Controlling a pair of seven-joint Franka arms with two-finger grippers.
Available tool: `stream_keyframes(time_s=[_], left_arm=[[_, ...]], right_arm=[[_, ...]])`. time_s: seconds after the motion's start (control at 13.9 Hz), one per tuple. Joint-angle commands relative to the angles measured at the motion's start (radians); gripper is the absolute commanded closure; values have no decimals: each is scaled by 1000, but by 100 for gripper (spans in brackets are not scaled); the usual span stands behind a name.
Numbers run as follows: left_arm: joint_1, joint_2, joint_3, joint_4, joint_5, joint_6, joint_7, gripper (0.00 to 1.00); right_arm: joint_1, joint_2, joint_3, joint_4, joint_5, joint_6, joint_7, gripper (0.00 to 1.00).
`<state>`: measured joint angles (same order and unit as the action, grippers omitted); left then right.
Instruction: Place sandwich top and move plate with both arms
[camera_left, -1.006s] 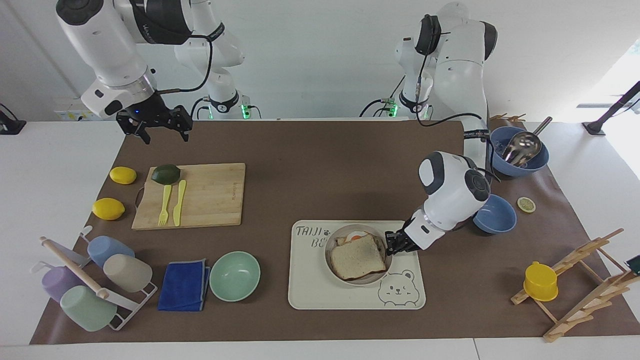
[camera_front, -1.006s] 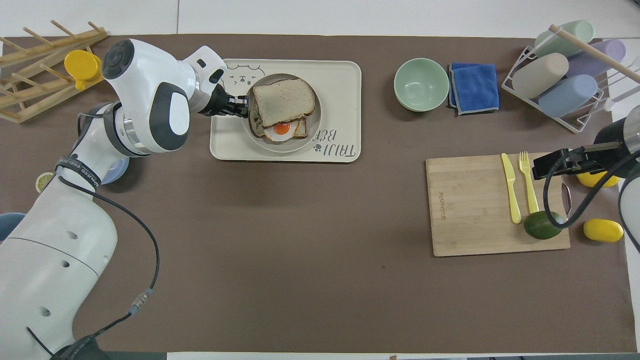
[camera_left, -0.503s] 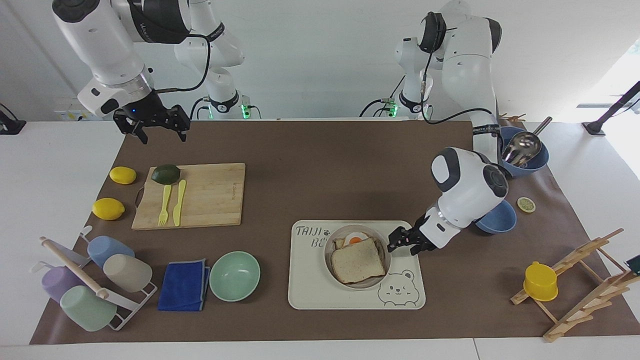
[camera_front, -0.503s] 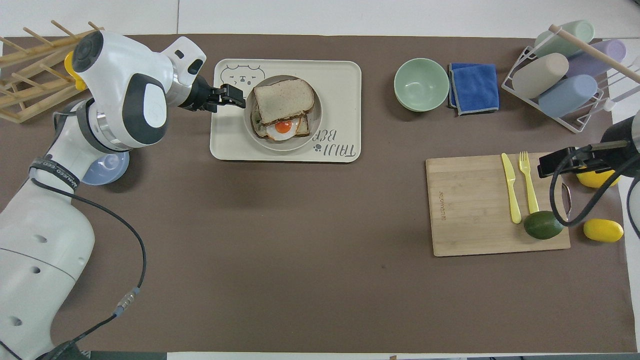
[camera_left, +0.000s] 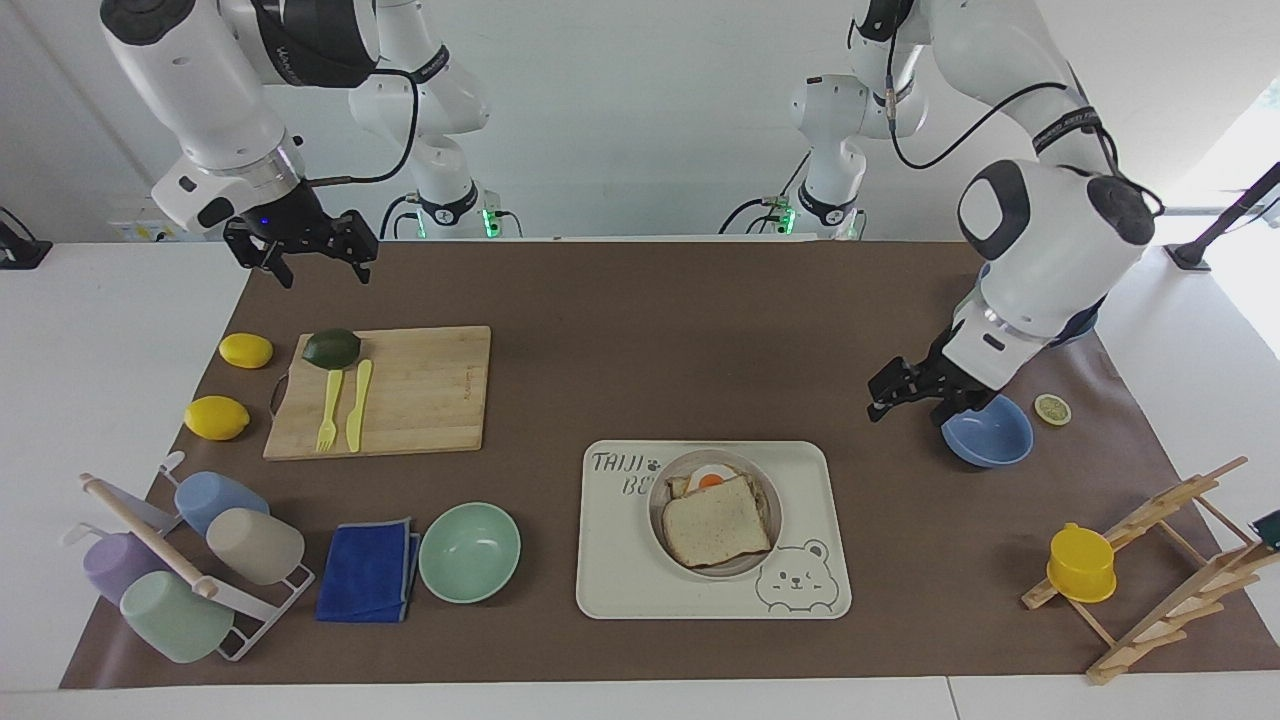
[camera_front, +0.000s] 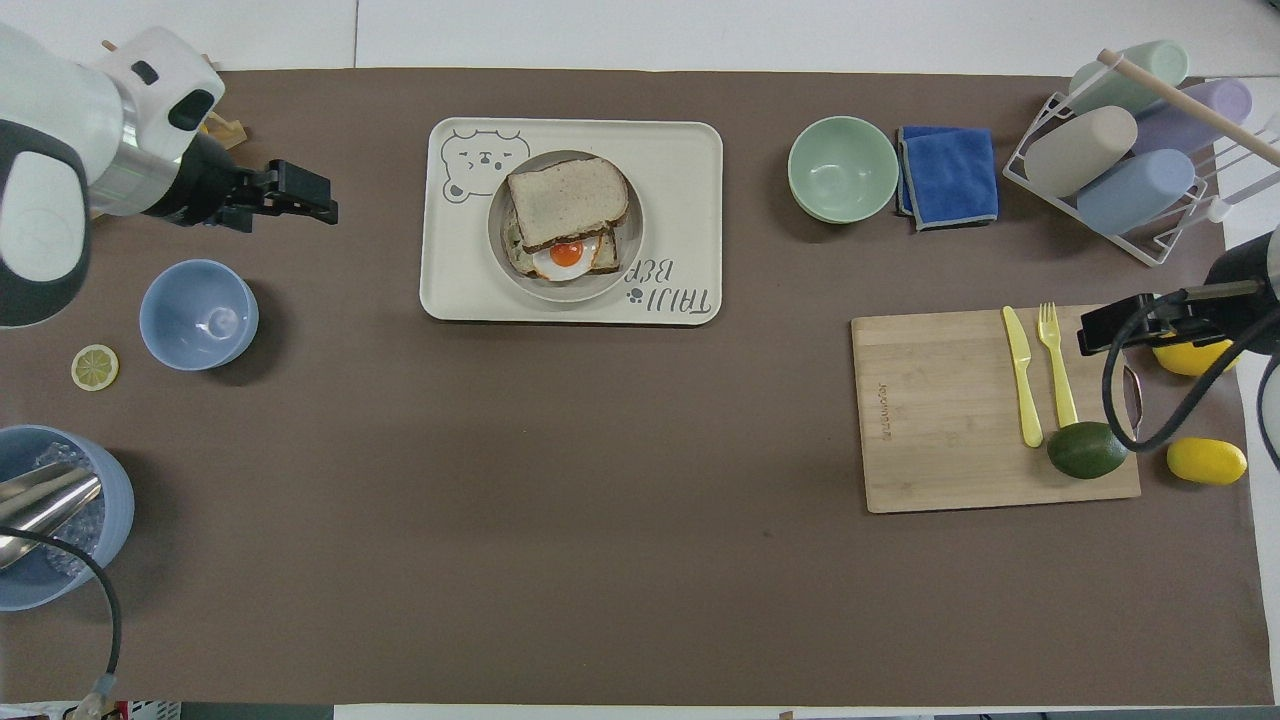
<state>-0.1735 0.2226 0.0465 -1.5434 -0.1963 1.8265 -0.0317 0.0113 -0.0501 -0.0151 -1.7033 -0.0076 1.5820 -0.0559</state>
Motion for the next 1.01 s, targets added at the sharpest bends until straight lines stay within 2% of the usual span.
stream_keyframes(time_s=[0.0, 0.07, 0.22, 0.36, 0.5, 0.65, 0.93], left_arm=[[38, -147, 10, -66, 58, -137, -10, 0], [39, -173, 9, -67, 118, -180, -8, 0], [39, -247, 9, -113, 156, -251, -7, 0], [37, -319, 9, -197, 167, -259, -8, 0], [52, -348, -3, -277, 167, -230, -8, 0], [97, -324, -48, -271, 167, -181, -17, 0], [143, -267, -74, -166, 167, -235, -25, 0]], right_arm=[[-13, -16, 6, -15, -5, 10, -24, 0], [-13, -16, 6, -15, -5, 9, -24, 0], [-13, -16, 6, -15, -5, 9, -24, 0], [-13, -16, 6, -15, -5, 7, -24, 0], [-11, -16, 6, -15, -5, 4, -24, 0], [-11, -16, 6, -15, -5, 4, -24, 0], [-11, -16, 6, -15, -5, 1, -24, 0]])
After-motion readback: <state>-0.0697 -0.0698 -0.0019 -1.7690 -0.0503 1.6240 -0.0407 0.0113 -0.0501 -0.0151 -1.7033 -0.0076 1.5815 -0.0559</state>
